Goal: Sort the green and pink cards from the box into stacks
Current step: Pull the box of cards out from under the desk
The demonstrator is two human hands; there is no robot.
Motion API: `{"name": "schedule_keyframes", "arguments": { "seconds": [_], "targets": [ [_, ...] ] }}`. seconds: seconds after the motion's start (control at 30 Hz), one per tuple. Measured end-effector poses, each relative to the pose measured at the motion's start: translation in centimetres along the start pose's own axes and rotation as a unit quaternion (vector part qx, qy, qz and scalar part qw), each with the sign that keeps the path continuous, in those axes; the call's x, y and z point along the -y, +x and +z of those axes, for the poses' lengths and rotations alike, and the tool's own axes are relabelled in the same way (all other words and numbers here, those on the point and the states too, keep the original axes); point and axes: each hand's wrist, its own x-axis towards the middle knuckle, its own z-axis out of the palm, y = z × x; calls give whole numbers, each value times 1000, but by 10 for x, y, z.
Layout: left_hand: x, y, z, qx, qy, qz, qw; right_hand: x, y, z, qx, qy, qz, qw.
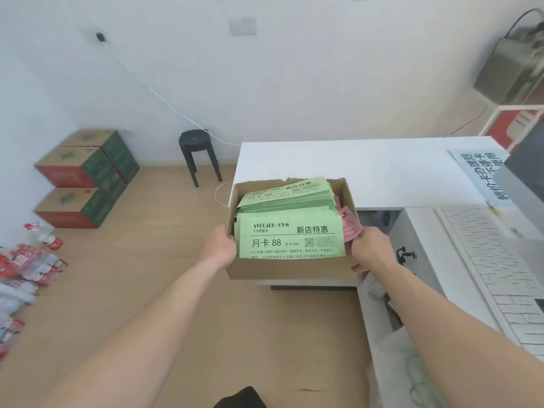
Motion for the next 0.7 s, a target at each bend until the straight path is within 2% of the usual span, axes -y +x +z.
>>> {"name": "schedule_keyframes", "arguments": {
  "seconds": [0.23,0.5,0.7],
  "targets": [
    [-38,76,-32,-14,3,20,1000,58,58,-13,-8,15,-7,1000],
    [-62,217,-27,3,3,43,999,117,179,8,-23,24,27,999],
    [-74,305,-20,18,3,55,998,134,262,29,-52,28,47,997]
  ]
}}
